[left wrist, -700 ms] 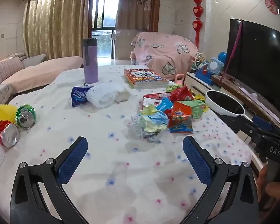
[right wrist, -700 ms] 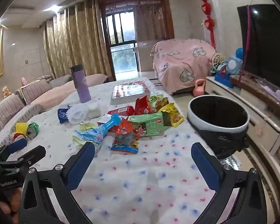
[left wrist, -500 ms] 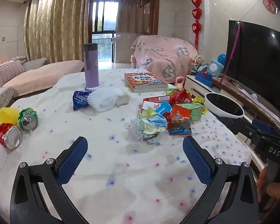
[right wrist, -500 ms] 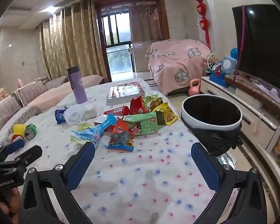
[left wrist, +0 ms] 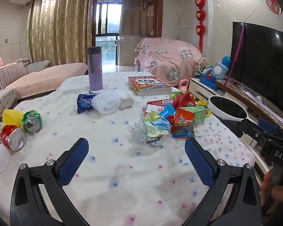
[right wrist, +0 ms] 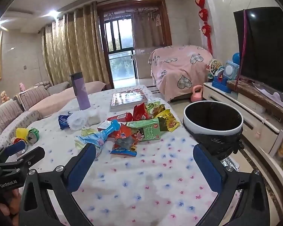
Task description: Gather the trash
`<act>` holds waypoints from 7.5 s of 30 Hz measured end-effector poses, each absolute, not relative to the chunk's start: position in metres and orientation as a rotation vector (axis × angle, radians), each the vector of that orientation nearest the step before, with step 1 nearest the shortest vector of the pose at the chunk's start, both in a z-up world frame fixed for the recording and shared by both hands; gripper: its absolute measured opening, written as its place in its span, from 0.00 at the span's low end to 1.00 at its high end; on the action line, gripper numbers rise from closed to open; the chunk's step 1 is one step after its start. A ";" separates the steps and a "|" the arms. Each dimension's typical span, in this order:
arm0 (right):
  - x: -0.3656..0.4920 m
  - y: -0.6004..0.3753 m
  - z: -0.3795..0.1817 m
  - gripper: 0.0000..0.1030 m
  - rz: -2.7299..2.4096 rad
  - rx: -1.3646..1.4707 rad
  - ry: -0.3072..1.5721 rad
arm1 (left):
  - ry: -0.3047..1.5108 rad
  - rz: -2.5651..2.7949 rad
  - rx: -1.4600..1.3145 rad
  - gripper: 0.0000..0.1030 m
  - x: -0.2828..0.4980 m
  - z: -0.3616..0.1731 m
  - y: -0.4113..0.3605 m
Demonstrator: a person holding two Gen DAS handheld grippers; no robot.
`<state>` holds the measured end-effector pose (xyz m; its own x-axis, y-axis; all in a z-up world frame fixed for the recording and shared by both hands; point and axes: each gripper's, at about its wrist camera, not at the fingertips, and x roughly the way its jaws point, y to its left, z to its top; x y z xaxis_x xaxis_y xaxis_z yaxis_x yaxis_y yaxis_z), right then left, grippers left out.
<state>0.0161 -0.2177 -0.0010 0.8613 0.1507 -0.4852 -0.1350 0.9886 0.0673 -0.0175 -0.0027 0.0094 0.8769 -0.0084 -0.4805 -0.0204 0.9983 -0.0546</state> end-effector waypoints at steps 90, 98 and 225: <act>0.162 -0.203 -0.083 0.42 0.336 0.166 0.926 | 0.822 -0.151 -0.169 0.49 0.118 -0.043 -0.010; 0.162 -0.199 -0.087 0.08 0.399 0.178 0.934 | 0.793 -0.204 -0.161 0.05 0.111 -0.034 -0.017; 0.162 -0.261 -0.067 0.87 0.332 0.242 0.896 | 0.918 -0.345 0.009 0.74 0.167 -0.053 -0.023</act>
